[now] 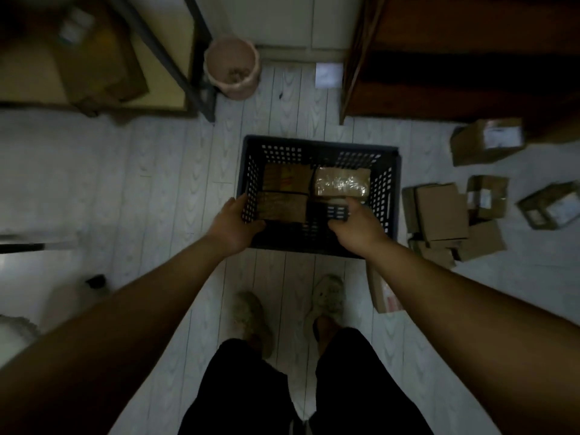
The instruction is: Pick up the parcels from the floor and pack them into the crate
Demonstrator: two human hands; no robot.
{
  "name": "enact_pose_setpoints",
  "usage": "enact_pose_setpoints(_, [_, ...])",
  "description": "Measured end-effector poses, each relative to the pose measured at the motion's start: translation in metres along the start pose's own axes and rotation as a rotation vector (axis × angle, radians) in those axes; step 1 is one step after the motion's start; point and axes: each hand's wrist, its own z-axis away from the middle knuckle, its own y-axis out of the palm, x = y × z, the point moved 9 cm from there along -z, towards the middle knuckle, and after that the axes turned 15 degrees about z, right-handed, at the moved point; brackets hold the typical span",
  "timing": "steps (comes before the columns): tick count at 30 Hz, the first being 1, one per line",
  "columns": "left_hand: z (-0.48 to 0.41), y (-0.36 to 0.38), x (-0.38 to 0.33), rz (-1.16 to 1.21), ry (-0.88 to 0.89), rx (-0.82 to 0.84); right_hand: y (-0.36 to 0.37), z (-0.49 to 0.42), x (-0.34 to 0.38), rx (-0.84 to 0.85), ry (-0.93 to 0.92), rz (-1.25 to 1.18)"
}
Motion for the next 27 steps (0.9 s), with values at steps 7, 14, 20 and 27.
enact_pose_setpoints(7, [0.130, -0.027, -0.102, -0.104, 0.228, -0.061, -0.078, 0.136, 0.040, -0.201, -0.083, 0.175])
enact_pose_setpoints(14, [0.222, 0.001, -0.161, -0.203, 0.431, 0.067, -0.131, 0.274, 0.011, -0.438, -0.015, 0.286])
enact_pose_setpoints(20, [0.290, 0.070, -0.219, -0.214, 0.590, 0.169, -0.173, 0.361, -0.066, -0.465, 0.126, 0.333])
enact_pose_setpoints(27, [0.349, 0.197, -0.254, -0.188, 0.604, 0.210, -0.207, 0.449, -0.193, -0.514, 0.232, 0.306])
